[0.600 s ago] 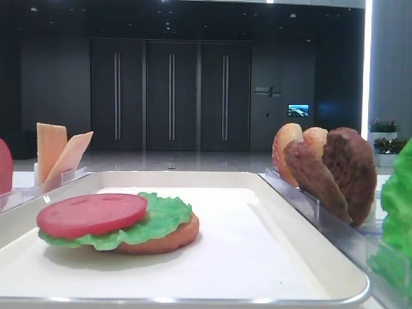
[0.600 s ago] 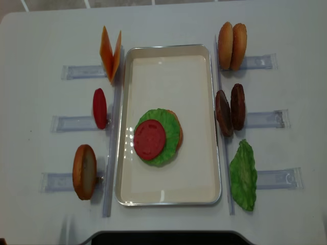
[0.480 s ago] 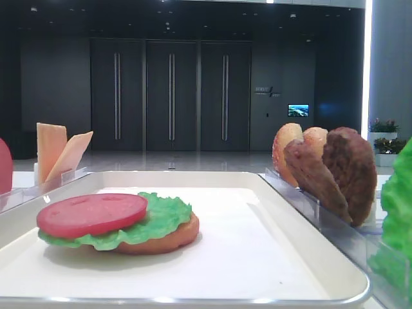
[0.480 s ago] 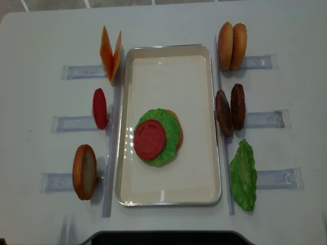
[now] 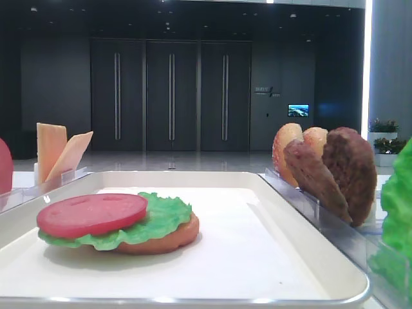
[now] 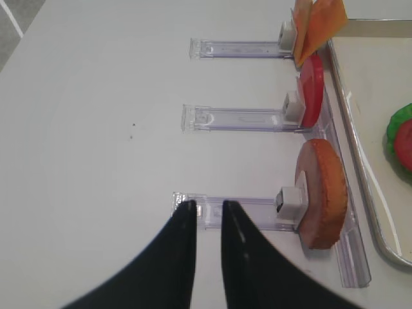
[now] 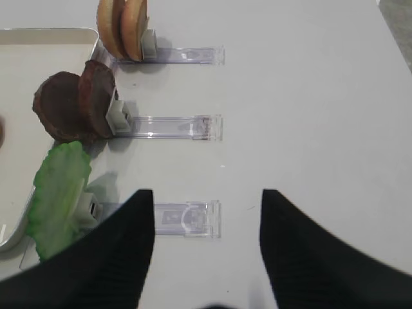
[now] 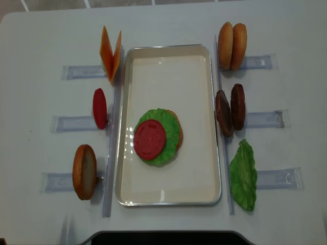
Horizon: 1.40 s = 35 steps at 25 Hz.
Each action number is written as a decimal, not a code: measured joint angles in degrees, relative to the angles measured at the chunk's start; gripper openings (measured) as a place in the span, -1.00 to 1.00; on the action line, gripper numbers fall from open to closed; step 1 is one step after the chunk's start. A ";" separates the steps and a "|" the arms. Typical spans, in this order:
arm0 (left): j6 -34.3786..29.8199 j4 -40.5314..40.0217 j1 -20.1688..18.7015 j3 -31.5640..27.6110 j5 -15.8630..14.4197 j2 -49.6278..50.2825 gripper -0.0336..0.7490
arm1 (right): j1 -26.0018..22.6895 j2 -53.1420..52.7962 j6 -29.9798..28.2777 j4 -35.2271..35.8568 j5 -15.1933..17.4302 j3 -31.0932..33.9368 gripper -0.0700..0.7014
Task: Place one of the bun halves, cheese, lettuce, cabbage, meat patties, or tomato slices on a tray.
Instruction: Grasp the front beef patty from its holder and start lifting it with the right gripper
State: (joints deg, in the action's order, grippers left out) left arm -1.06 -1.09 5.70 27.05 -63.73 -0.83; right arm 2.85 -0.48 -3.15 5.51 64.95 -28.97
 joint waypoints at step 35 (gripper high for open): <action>0.00 0.00 0.00 0.00 0.05 0.00 -0.91 | 10.95 83.82 10.75 -10.70 -2.50 -41.52 0.02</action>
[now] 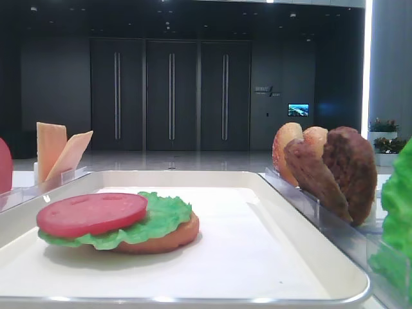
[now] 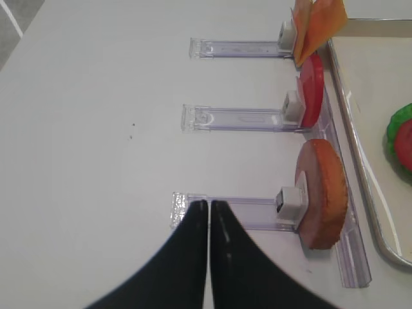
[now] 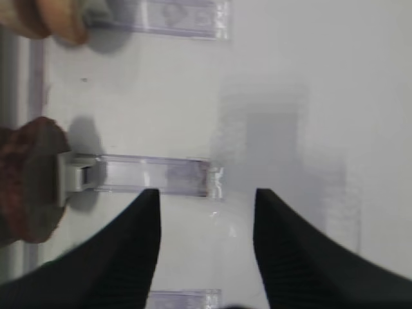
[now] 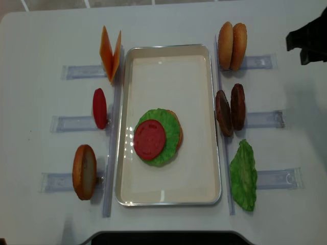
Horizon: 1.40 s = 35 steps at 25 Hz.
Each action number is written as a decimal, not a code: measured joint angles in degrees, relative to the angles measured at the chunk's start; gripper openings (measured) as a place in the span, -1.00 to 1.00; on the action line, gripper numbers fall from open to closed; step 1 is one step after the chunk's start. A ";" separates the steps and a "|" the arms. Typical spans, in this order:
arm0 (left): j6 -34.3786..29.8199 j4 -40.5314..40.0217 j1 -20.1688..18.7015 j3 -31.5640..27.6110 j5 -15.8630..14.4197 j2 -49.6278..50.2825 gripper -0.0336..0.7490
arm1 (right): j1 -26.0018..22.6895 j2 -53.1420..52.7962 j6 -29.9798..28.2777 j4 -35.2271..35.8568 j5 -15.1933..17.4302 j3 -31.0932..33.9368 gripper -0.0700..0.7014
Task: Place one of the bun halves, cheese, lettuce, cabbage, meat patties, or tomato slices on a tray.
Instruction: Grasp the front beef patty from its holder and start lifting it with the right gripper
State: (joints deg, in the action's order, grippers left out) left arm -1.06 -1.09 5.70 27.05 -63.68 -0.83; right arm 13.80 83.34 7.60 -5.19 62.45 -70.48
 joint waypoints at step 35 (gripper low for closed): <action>0.00 0.00 0.00 0.00 0.00 0.00 -0.92 | 29.53 19.84 20.15 -4.53 1.38 -8.79 0.29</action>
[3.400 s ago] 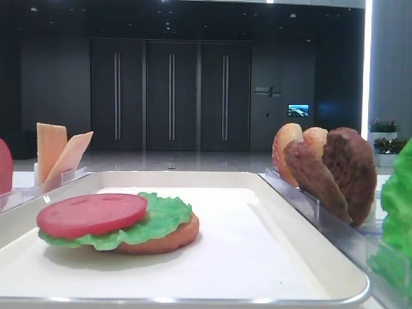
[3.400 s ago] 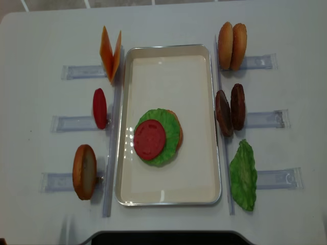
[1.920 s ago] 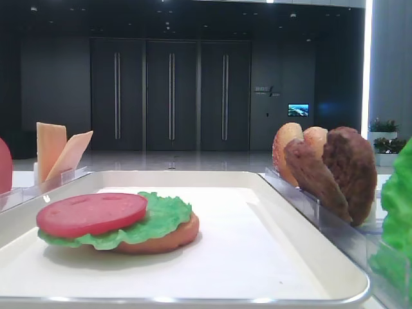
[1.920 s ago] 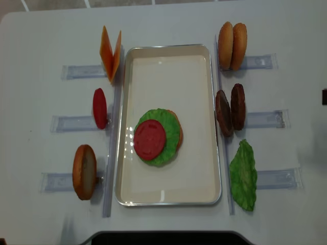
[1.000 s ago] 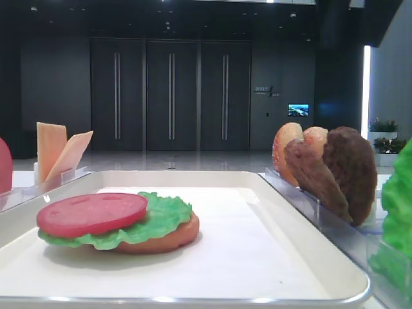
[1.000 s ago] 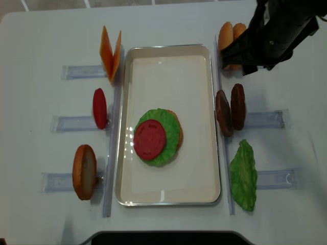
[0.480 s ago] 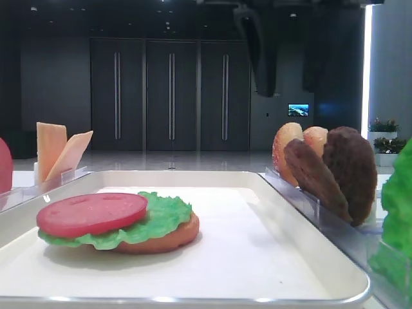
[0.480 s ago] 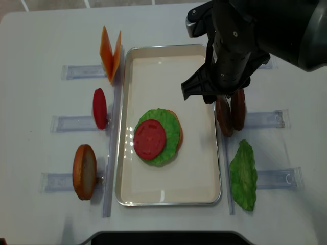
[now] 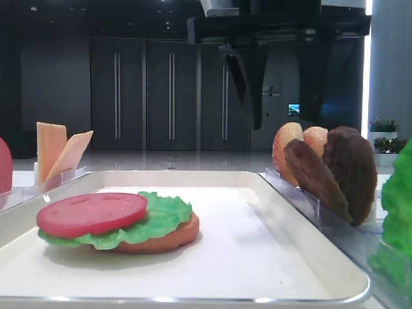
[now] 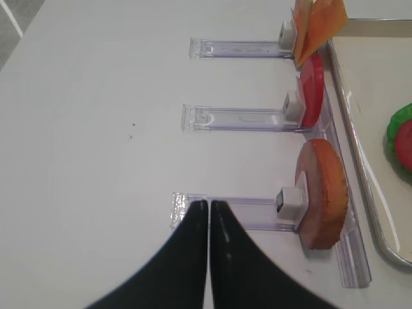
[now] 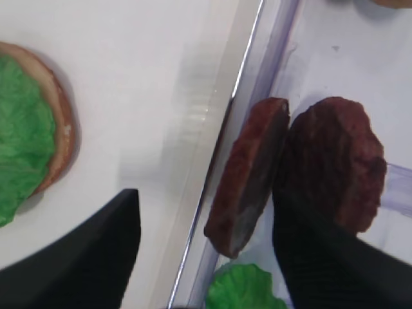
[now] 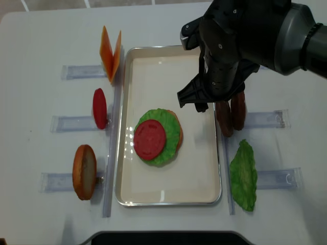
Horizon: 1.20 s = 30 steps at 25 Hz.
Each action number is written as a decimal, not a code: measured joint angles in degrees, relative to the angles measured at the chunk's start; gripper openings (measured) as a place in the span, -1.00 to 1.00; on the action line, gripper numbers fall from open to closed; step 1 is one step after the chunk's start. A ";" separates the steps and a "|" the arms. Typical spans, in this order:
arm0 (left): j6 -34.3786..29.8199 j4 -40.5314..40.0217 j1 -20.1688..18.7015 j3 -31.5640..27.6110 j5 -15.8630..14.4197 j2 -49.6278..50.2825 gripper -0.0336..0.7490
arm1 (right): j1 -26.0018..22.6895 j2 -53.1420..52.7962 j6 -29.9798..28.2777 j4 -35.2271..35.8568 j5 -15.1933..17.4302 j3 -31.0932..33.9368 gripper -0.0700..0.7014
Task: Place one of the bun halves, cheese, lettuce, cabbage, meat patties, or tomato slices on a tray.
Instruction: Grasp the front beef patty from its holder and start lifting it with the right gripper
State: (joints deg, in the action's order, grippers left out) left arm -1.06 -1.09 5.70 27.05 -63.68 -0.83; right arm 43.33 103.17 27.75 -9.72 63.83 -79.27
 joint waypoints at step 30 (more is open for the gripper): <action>0.00 0.00 0.00 0.00 0.00 0.00 -0.92 | 0.00 3.33 0.95 -4.90 -4.84 3.43 -0.12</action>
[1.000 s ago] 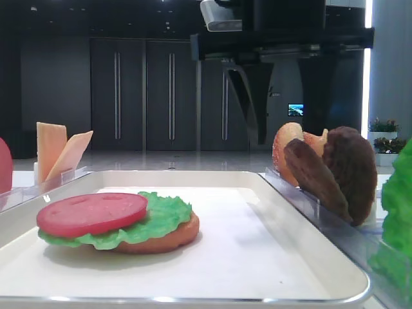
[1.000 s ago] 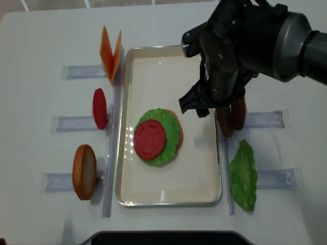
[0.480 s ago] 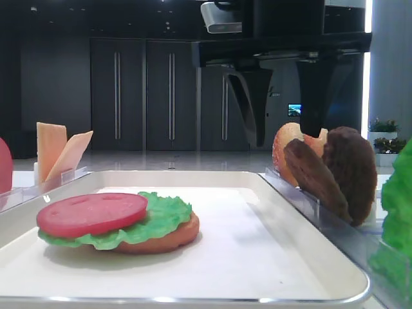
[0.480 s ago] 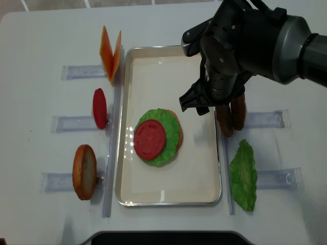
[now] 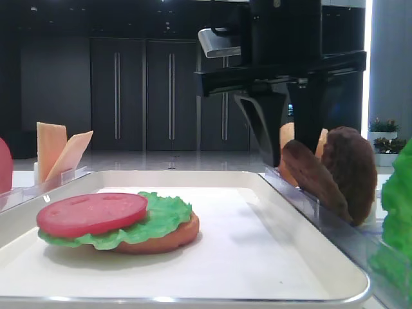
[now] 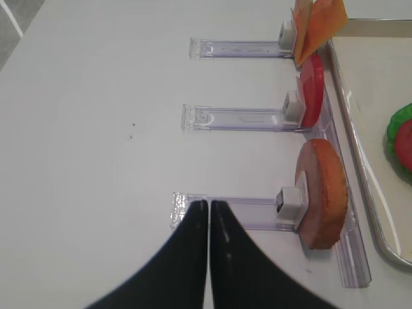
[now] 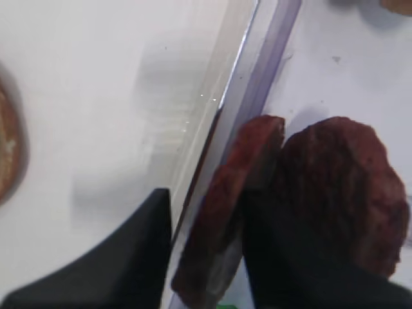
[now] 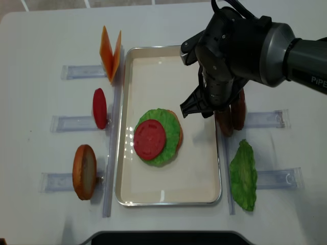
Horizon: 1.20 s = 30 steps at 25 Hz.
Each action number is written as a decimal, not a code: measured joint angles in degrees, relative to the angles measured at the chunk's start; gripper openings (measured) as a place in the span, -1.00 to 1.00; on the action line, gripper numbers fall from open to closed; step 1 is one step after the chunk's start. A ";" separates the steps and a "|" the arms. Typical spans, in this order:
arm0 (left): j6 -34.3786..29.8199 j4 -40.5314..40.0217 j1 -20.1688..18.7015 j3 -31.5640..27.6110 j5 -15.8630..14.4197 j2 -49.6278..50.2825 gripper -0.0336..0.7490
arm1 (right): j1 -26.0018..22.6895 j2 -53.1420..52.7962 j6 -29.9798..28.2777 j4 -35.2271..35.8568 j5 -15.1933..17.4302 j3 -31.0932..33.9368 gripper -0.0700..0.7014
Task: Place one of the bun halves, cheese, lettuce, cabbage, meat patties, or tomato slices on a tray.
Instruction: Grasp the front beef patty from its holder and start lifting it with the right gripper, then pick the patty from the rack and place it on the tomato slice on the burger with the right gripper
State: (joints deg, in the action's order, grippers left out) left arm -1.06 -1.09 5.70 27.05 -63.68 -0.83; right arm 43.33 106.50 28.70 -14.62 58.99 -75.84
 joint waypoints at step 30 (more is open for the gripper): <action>0.06 0.00 0.00 0.00 0.00 0.00 -0.92 | -1.06 0.12 -22.19 28.63 7.27 -16.38 -0.52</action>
State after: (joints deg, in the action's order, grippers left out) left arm -1.00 -1.09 5.70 27.05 -63.68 -0.83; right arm 42.26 106.63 6.51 14.01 66.26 -92.22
